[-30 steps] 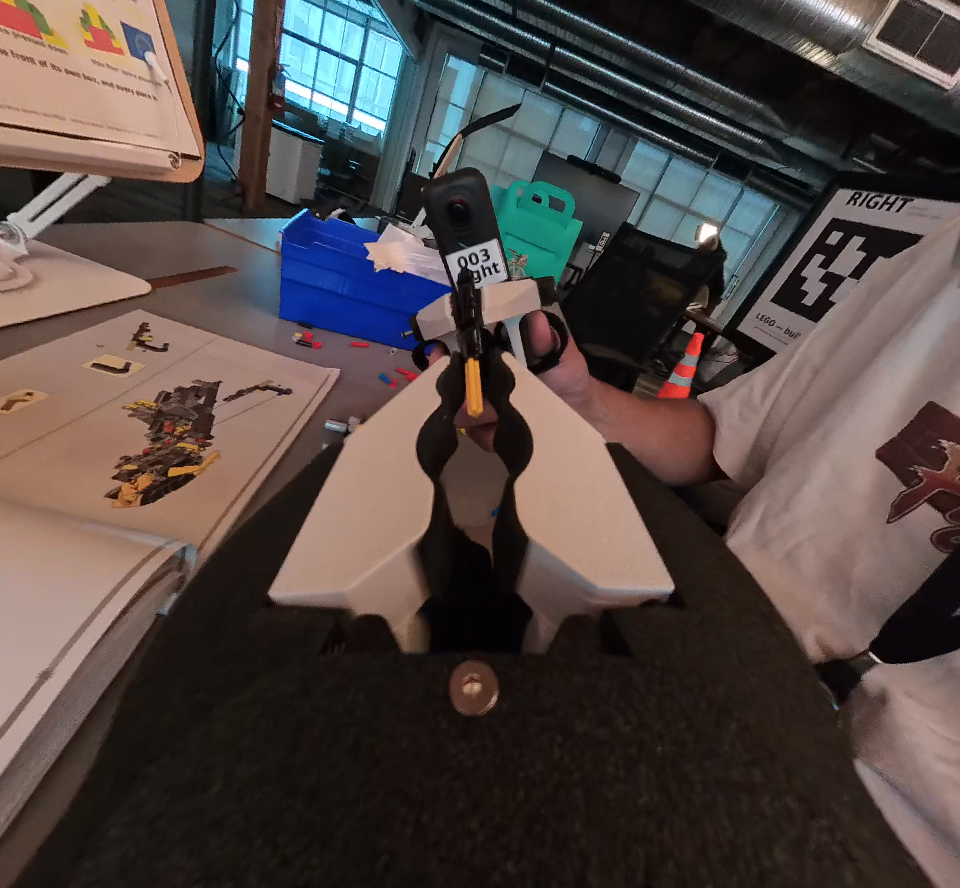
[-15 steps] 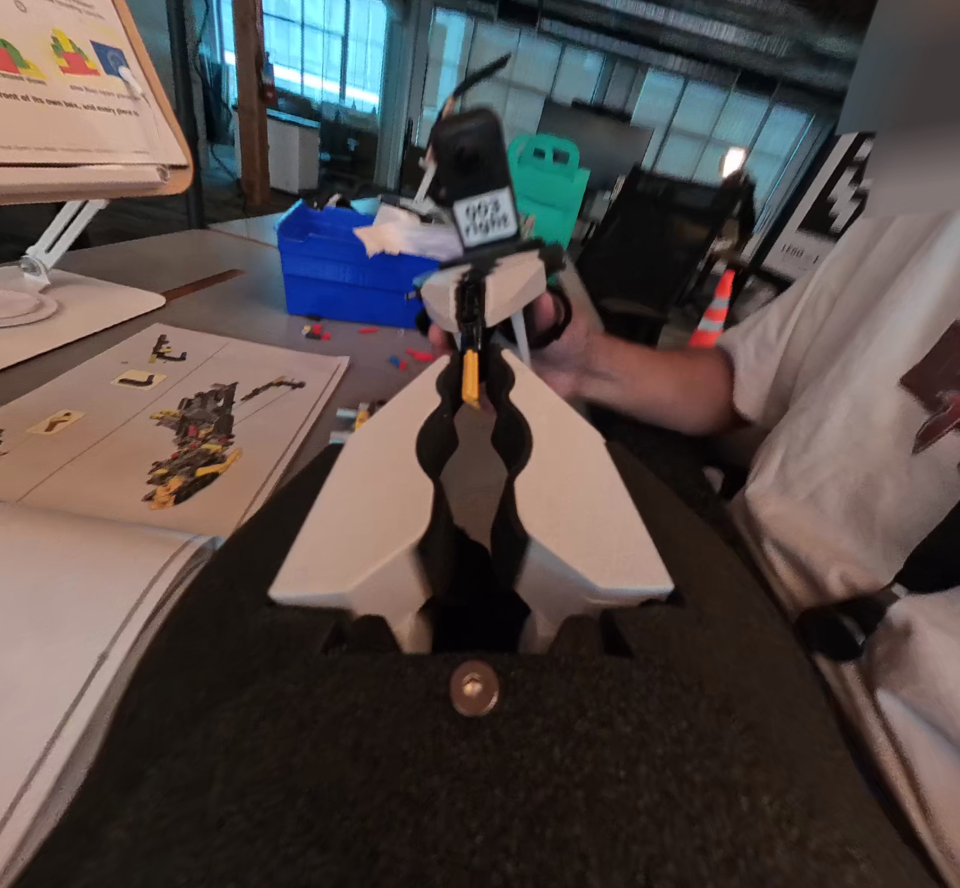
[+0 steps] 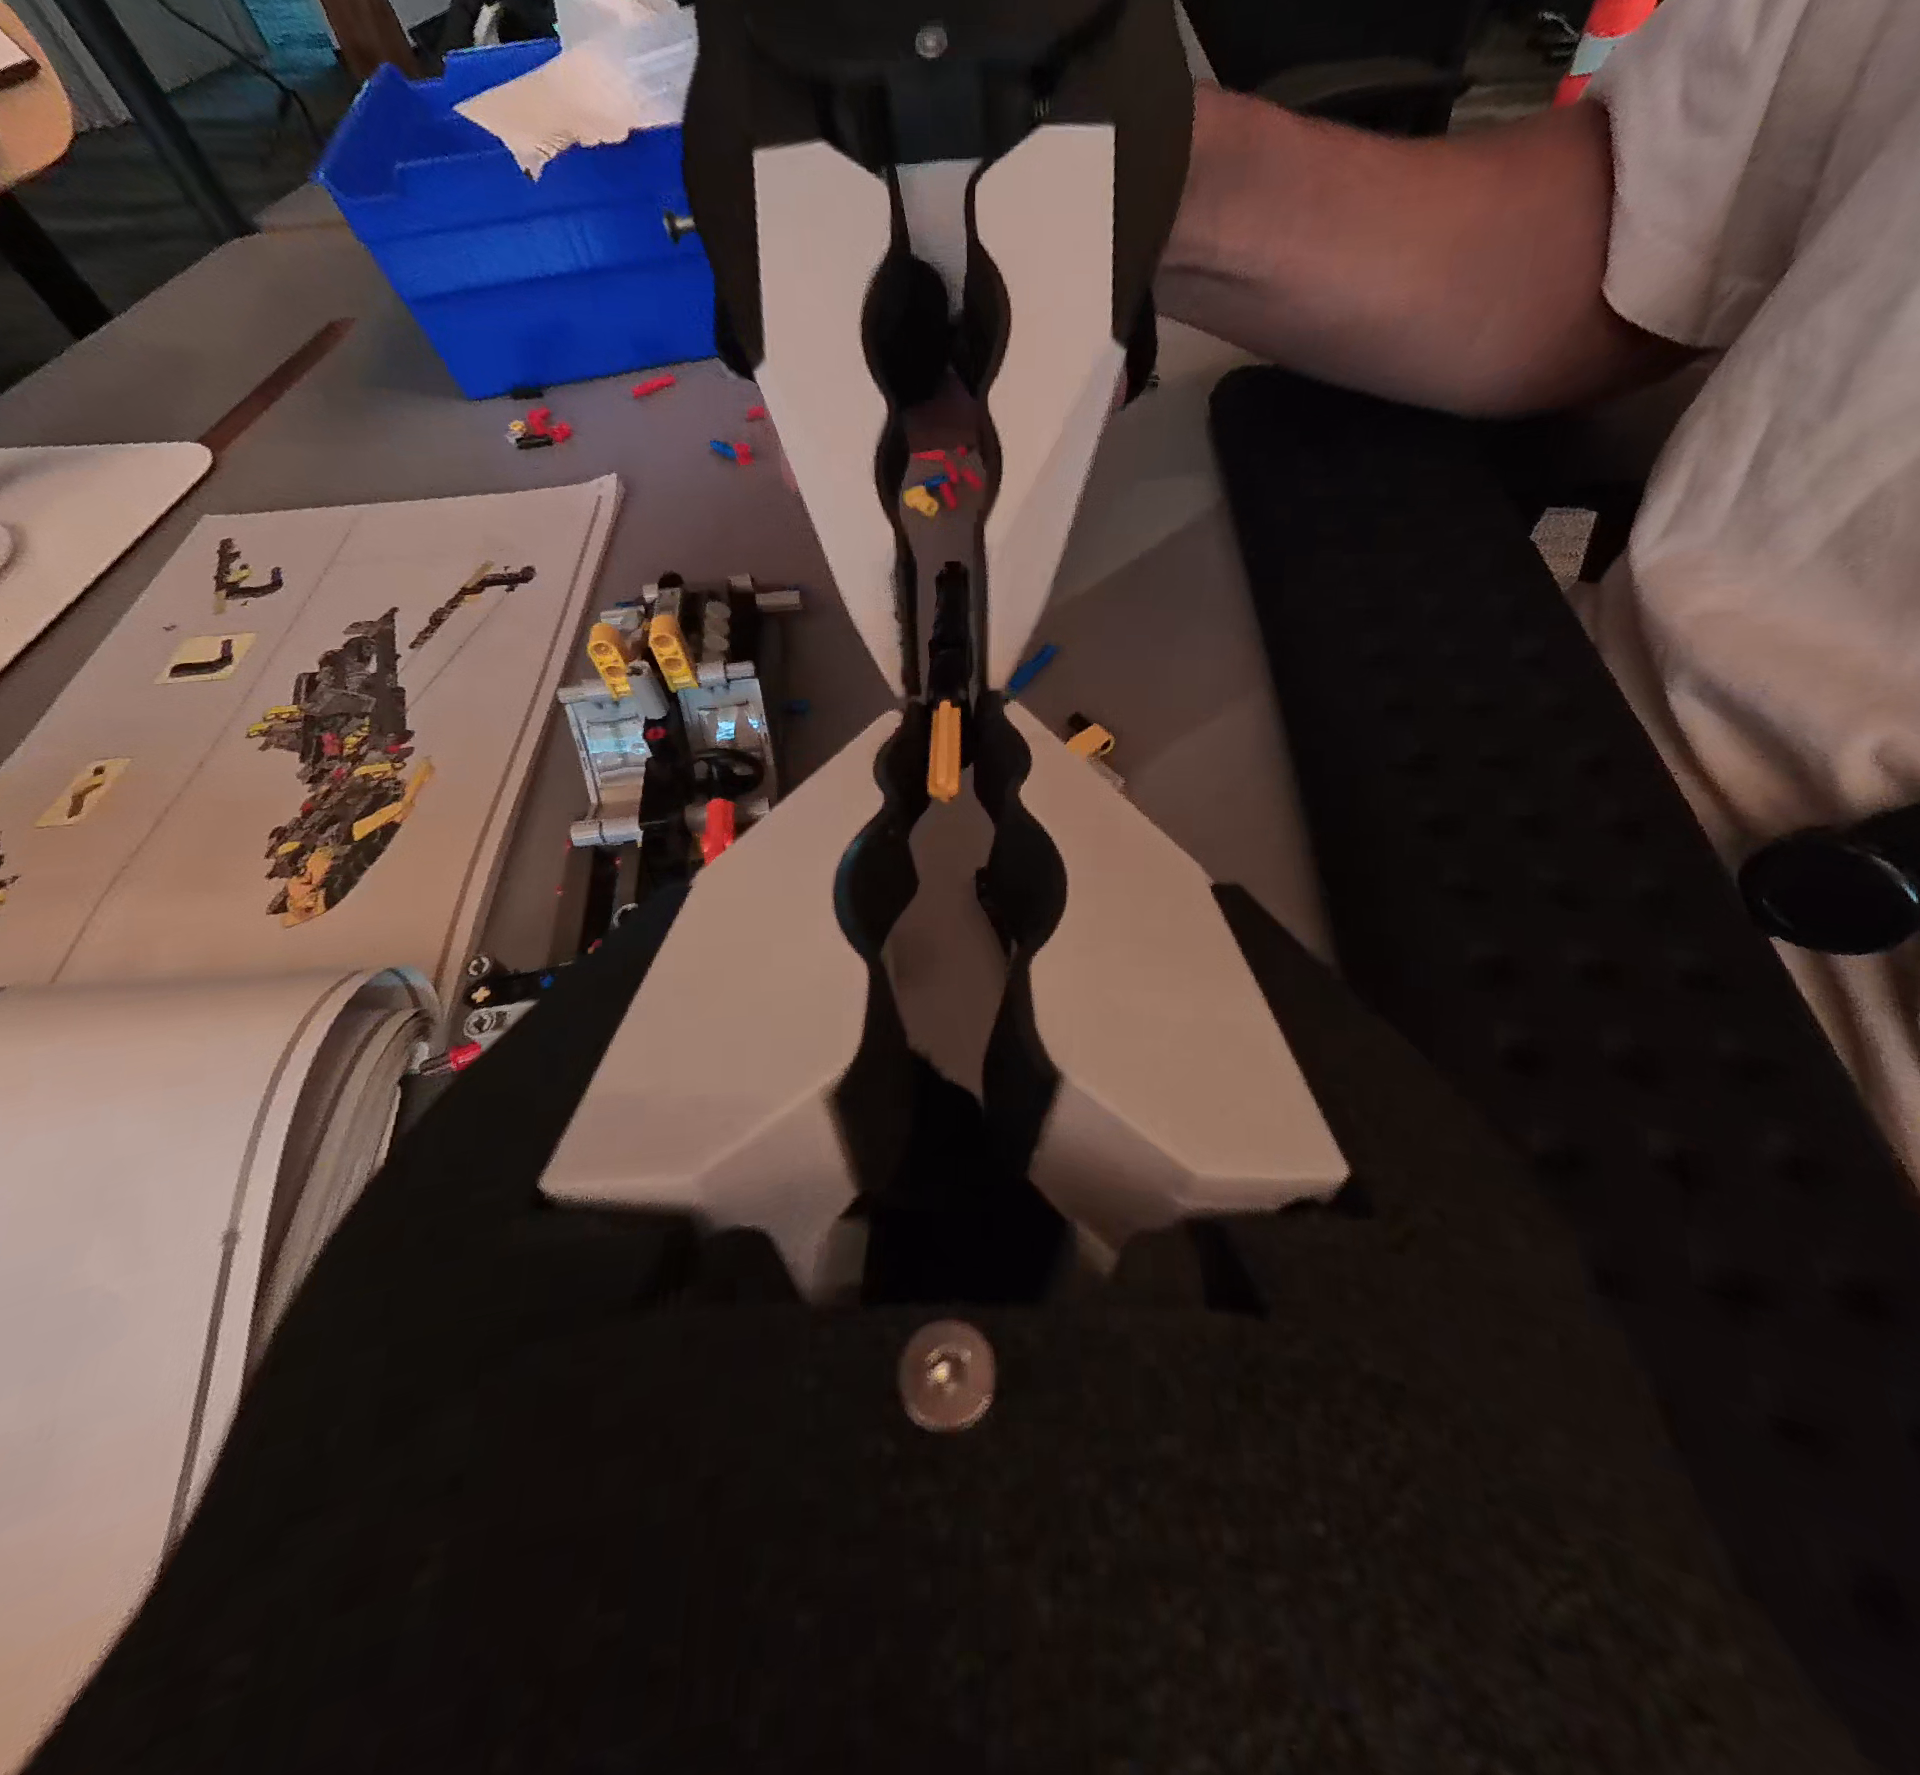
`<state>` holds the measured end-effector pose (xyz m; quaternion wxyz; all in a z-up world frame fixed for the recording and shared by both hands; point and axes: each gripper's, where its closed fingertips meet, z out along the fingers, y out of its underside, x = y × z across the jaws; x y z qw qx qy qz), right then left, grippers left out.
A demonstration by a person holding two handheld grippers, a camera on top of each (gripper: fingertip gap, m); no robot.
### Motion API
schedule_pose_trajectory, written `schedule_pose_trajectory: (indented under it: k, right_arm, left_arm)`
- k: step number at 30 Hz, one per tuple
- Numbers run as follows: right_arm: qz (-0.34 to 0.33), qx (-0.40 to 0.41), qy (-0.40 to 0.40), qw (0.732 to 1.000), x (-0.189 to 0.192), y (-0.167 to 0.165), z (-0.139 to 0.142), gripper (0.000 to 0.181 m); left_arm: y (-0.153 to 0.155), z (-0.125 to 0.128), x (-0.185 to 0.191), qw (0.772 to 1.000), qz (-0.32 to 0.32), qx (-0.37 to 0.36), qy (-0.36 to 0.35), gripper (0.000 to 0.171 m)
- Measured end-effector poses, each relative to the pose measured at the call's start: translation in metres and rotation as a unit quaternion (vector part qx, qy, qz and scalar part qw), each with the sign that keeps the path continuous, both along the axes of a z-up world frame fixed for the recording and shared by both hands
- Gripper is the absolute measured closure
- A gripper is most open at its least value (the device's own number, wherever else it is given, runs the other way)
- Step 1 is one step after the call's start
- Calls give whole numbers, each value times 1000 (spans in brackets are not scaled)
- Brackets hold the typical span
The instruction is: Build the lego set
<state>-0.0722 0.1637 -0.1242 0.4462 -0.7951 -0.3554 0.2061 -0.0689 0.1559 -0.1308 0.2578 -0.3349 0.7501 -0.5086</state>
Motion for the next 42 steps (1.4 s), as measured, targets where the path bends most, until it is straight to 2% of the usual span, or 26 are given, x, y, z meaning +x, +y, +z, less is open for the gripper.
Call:
schedule_pose_trajectory:
  k: [10,19,25,29,34,42]
  right_arm:
    - [10,-28,-25,999,1,-2,-20,174]
    - [25,-56,-27,998,0,-10,-21,174]
    - [8,-31,-35,999,-2,-3,-17,174]
    - [27,-54,-54,997,-7,-8,-31,174]
    - [37,-39,-11,998,-13,-7,-13,174]
    - [45,-53,-20,997,-13,-13,-21,174]
  left_arm:
    - [0,-12,0,999,3,28,17,167]
    - [-7,-10,-1,1000,-16,10,13,167]
    - [-3,-3,-2,1000,-14,-11,4,166]
    - [-8,-11,-4,1000,-22,15,12,166]
    - [-7,6,-9,999,-35,-25,-6,166]
    - [-11,0,-11,999,-43,-19,-2,166]
